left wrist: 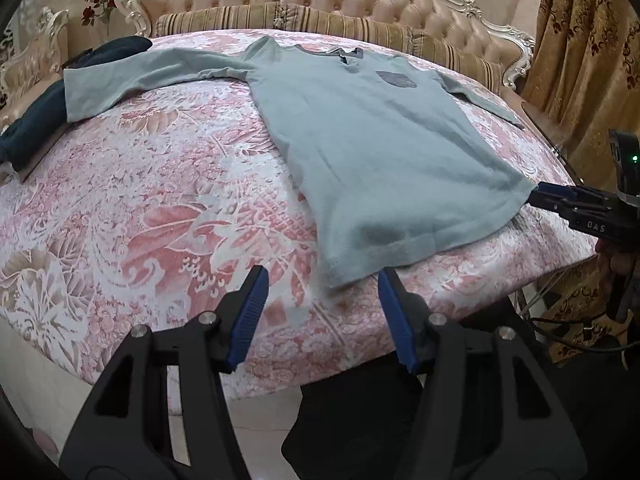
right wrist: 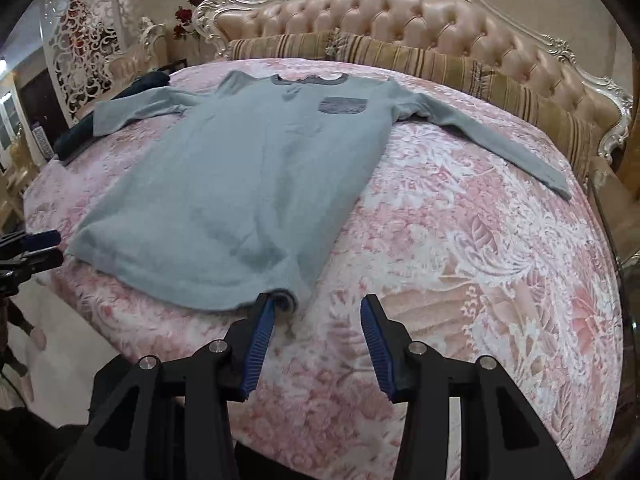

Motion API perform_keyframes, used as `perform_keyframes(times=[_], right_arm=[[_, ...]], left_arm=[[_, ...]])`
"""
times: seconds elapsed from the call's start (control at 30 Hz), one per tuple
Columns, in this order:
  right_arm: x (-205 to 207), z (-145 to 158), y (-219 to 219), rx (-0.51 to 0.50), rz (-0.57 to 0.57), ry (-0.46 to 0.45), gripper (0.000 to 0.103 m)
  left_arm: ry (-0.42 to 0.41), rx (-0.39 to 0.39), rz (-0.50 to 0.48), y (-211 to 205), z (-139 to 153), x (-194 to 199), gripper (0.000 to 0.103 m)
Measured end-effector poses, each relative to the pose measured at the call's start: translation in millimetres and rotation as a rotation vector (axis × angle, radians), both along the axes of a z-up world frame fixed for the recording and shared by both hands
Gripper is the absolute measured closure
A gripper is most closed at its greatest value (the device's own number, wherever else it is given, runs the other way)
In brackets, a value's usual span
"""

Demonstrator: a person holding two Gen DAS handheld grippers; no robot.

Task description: Fold clothes

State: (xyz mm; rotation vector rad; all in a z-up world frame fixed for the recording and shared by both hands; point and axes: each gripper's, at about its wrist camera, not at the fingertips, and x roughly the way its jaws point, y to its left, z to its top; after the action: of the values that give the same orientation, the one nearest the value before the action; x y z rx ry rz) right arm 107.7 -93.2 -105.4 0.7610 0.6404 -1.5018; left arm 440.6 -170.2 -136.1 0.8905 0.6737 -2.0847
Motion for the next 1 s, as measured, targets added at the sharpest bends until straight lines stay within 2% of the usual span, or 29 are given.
perform_keyframes(times=[0.1, 0.23, 0.3, 0.37, 0.47, 0.53, 0.57, 0.6, 0.63, 0.67, 0.7, 0.77, 0.87, 0.93, 1.0], right_arm=[[4.3, 3.4, -7.2, -0.042, 0.003, 0.038, 0.057], [9.2, -11.1, -20.0, 0.026, 0.027, 0.019, 0.057], [13.6, -14.1, -17.1, 0.026, 0.031, 0.033, 0.057], [13.5, -18.4, -14.2, 0.033, 0.018, 0.033, 0.057], [10.4, -25.2, -12.1, 0.045, 0.000, 0.012, 0.056], [9.0, -25.1, -14.4, 0.013, -0.014, 0.012, 0.056], [8.0, -24.9, -15.1, -0.004, -0.023, 0.013, 0.057], [7.0, -25.1, -15.4, -0.019, -0.033, 0.020, 0.057], [5.8, -24.8, -16.1, -0.024, -0.040, 0.032, 0.067], [4.5, -24.2, -17.2, -0.025, -0.044, 0.048, 0.091], [2.6, -21.9, -18.3, -0.020, -0.049, 0.074, 0.094], [0.6, -12.2, -18.2, -0.021, -0.046, 0.136, 0.094], [9.4, 7.1, -16.9, -0.035, -0.012, 0.246, 0.094], [18.7, 8.5, -16.8, -0.016, 0.022, 0.278, 0.094], [22.4, 0.2, -15.9, 0.021, 0.039, 0.258, 0.094]], left_arm=[[0.009, -0.001, -0.012, 0.6, 0.7, -3.7, 0.043], [0.006, -0.011, -0.039, 3.4, 0.5, -7.1, 0.043], [0.026, 0.002, -0.050, 3.6, -1.3, -6.0, 0.044], [0.049, 0.018, -0.043, 0.5, -4.2, -5.2, 0.054], [0.053, 0.031, -0.037, -4.3, -11.6, -8.1, 0.057], [0.054, 0.028, -0.033, -7.5, -15.2, -11.4, 0.058], [0.058, 0.025, -0.031, -9.3, -16.1, -13.2, 0.068], [0.062, 0.022, -0.030, -11.1, -17.1, -15.1, 0.086], [0.057, 0.039, -0.041, -13.3, -18.0, -18.3, 0.098], [0.057, 0.035, -0.036, -14.5, -15.6, -19.6, 0.098], [0.067, 0.025, -0.028, -16.2, -8.5, -19.3, 0.098], [0.103, 0.005, -0.018, -20.0, 8.2, -14.0, 0.098], [0.127, -0.064, -0.007, -24.2, 47.0, -3.8, 0.098], [0.112, -0.059, -0.003, -28.0, 51.6, -0.3, 0.098], [0.061, -0.022, 0.009, -26.1, 36.1, -0.1, 0.098]])
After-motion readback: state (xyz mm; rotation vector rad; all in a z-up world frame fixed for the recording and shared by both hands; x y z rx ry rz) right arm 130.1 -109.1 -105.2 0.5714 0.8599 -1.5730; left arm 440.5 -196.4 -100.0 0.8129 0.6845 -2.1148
